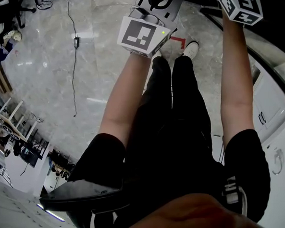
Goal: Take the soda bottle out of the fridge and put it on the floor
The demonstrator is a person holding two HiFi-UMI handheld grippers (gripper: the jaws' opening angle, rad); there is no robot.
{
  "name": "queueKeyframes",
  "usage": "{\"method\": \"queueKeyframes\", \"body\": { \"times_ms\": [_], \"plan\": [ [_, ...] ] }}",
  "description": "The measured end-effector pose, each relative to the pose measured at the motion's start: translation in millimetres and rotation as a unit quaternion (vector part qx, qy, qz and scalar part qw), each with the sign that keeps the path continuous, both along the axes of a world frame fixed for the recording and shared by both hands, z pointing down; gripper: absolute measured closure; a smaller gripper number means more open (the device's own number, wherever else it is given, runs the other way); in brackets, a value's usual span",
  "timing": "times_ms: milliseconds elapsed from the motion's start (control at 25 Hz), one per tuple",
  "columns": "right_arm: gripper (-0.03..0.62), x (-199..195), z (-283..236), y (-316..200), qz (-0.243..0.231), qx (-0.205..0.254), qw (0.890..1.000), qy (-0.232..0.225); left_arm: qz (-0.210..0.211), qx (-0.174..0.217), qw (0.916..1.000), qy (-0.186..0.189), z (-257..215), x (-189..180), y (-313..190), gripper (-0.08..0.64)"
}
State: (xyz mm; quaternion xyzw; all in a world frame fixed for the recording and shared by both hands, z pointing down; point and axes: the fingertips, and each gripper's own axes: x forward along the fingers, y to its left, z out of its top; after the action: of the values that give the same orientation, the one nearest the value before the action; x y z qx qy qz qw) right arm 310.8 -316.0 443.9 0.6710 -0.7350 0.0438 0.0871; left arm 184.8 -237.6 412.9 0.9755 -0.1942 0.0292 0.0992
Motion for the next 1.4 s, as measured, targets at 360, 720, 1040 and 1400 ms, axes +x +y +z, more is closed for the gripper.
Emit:
{"method": "queueKeyframes", "body": {
  "times_ms": [360,720,1040,1400],
  "plan": [
    [0.282,-61.3,-22.6,62.3,-0.073,0.017,0.997,-0.020,-0.012,0.002,0.9999,-0.007,2.5,-28.1,25.5,0.555],
    [0.281,-147.4,53.8,133.3,-0.155,-0.024,0.986,-0.063,-0.032,-0.032,0.9984,-0.034,81.2,-81.9,57.5,0.555],
    [0.282,-195.6,240.3,154.9,-0.173,-0.130,0.975,-0.053,-0.056,-0.108,0.9895,-0.079,217.6,-125.9,73.1,0.555],
    [0.282,-209.1,442.3,180.2,-0.175,-0.243,0.954,-0.023,-0.066,-0.148,0.9801,-0.115,362.3,-148.9,73.0,0.555]
  ]
}}
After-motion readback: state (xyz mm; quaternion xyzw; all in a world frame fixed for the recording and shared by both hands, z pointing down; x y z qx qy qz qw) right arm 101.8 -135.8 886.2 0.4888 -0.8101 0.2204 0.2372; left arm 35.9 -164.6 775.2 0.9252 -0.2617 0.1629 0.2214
